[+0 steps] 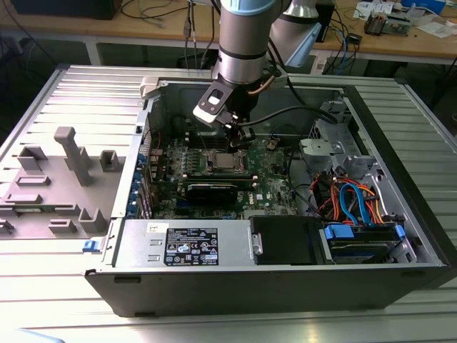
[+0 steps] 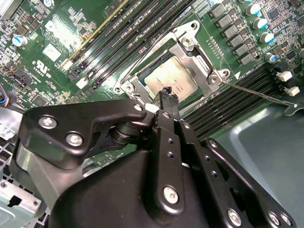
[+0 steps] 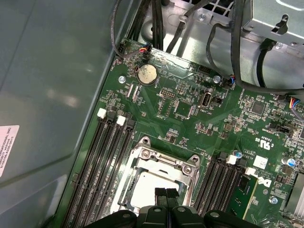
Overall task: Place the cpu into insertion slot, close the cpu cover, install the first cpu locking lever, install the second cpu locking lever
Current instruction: 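Close the cpu cover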
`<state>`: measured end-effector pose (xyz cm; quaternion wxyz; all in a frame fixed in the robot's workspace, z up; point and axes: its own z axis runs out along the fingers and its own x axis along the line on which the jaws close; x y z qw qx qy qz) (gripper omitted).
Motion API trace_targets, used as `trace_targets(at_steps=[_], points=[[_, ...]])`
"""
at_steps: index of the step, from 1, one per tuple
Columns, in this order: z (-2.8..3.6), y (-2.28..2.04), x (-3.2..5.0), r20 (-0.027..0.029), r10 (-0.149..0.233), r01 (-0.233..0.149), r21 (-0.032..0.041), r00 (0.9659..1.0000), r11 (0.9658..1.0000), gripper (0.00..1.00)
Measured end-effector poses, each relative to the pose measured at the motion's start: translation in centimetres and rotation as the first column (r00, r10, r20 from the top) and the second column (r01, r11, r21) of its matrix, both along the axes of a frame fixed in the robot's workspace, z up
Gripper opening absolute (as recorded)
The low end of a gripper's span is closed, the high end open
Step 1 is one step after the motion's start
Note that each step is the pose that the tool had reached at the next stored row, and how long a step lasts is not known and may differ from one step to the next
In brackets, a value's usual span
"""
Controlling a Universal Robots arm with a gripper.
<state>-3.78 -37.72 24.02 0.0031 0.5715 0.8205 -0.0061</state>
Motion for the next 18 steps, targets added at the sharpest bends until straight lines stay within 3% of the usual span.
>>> trace_targets(at_steps=[13,18], points=[[0.0,0.0,0.0,0.0,0.007,-0.007,-0.0001,1.0,1.0,0.11],[0.0,0.0,0.0,0.0,0.026,-0.026,0.0,0.9997,0.9997,0.11]])
